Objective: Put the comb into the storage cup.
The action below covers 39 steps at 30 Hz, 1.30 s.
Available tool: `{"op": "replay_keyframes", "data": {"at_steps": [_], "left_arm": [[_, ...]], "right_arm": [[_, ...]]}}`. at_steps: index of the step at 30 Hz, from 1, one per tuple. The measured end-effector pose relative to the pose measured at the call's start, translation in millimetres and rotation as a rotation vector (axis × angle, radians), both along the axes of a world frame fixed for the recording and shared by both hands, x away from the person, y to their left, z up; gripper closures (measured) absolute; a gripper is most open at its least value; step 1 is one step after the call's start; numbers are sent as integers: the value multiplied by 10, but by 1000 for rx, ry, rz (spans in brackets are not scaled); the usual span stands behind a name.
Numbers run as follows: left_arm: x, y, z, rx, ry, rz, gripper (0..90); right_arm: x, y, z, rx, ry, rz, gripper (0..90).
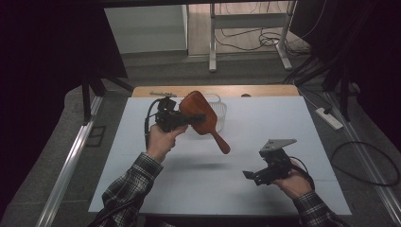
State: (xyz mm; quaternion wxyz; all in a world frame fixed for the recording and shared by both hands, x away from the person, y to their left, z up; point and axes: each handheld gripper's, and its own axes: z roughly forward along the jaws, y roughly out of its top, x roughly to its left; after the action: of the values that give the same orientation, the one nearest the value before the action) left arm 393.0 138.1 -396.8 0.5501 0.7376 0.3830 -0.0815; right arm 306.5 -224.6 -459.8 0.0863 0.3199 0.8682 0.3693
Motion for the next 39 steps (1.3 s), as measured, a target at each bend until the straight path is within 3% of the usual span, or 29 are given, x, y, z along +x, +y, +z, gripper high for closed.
{"op": "replay_keyframes", "data": {"at_steps": [5,17,30,39], "left_arm": [[47,24,57,10,-8,19,529],[194,139,179,-13,-6,83,529],[334,260,306,-24,-14,144,529],[423,320,361,-28,-14,180,529]], "right_arm": [[-25,-73,3,-19,6,-14,0],[-149,-244,2,-49,2,-41,0],[-277,-467,2,-55,7,-108,0],[-362,-599,-2,-33,-1,-158,0]]}}
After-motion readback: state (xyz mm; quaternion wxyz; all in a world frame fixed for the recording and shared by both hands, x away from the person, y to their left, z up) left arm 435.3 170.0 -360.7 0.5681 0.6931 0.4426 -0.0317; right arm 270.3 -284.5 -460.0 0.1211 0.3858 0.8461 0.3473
